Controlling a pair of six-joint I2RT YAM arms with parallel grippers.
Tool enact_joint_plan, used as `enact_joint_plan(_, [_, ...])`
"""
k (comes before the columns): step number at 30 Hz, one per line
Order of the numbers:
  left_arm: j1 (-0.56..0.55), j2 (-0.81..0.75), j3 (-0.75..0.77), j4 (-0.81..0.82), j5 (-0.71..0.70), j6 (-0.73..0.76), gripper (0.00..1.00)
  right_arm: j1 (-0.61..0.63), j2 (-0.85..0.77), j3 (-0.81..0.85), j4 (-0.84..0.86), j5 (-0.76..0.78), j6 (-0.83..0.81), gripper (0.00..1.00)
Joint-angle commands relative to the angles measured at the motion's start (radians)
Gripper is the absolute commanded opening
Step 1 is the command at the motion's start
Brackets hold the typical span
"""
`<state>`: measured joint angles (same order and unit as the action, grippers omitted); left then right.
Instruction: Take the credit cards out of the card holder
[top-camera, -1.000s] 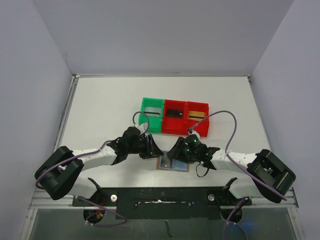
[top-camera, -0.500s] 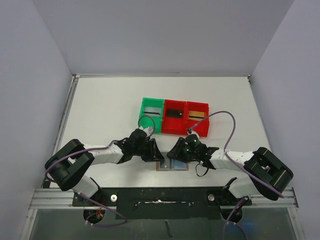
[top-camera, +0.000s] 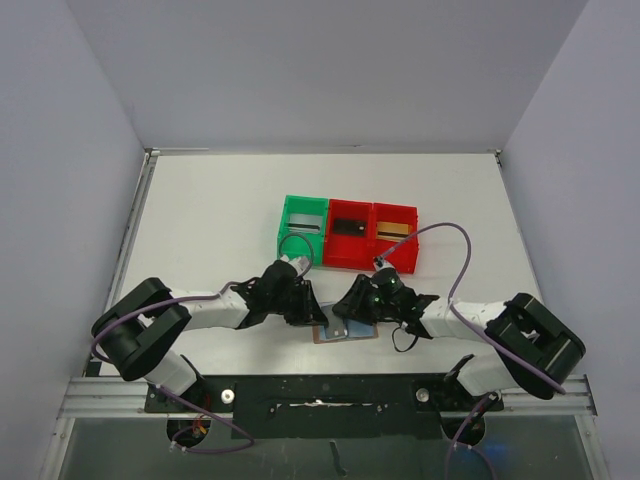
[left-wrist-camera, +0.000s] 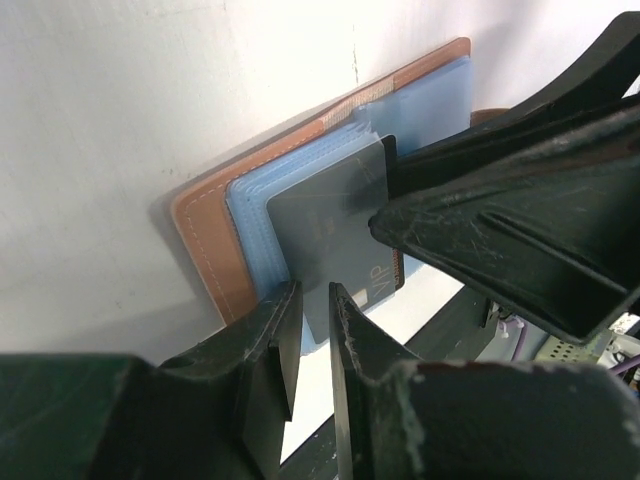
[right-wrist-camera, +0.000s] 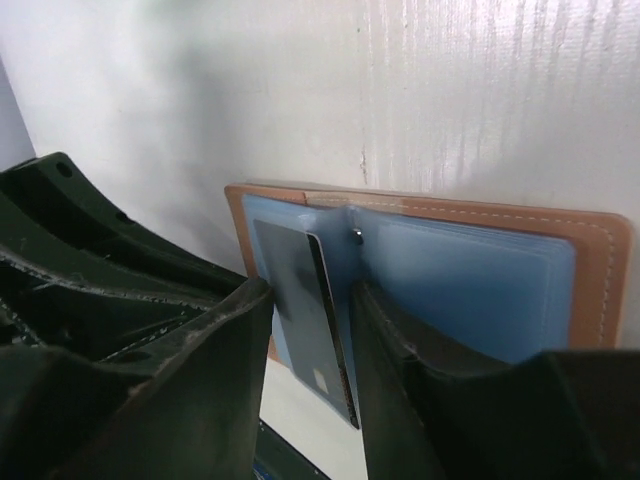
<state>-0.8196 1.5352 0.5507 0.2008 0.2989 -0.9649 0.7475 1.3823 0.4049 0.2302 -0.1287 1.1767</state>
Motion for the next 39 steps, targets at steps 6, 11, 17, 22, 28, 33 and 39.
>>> enact_joint_plan(6, [-0.007, 0.020, 0.034, -0.095, -0.090, 0.031, 0.18, -0.062, -0.072, -0.076, 0.123, -0.155, -0.032, 0.29])
enact_joint_plan(11, [-0.007, 0.026, 0.046, -0.107, -0.092, 0.038, 0.17, -0.065, -0.057, -0.077, 0.143, -0.185, -0.042, 0.09])
enact_joint_plan(17, [-0.006, 0.026, 0.049, -0.129, -0.105, 0.046, 0.17, -0.118, -0.112, -0.110, 0.142, -0.206, -0.051, 0.00])
enact_joint_plan(22, [-0.008, 0.035, 0.048, -0.140, -0.114, 0.051, 0.17, -0.183, -0.174, -0.136, 0.108, -0.275, -0.096, 0.00])
enact_joint_plan(28, [-0.009, 0.043, 0.053, -0.142, -0.116, 0.055, 0.16, -0.216, -0.185, -0.137, 0.039, -0.309, -0.150, 0.03])
enact_joint_plan(33, [-0.009, 0.036, 0.057, -0.145, -0.117, 0.057, 0.17, -0.245, -0.190, -0.156, 0.048, -0.333, -0.150, 0.05])
enact_joint_plan(39, [-0.012, 0.027, 0.059, -0.157, -0.130, 0.060, 0.16, -0.305, -0.245, -0.177, 0.020, -0.353, -0.170, 0.05])
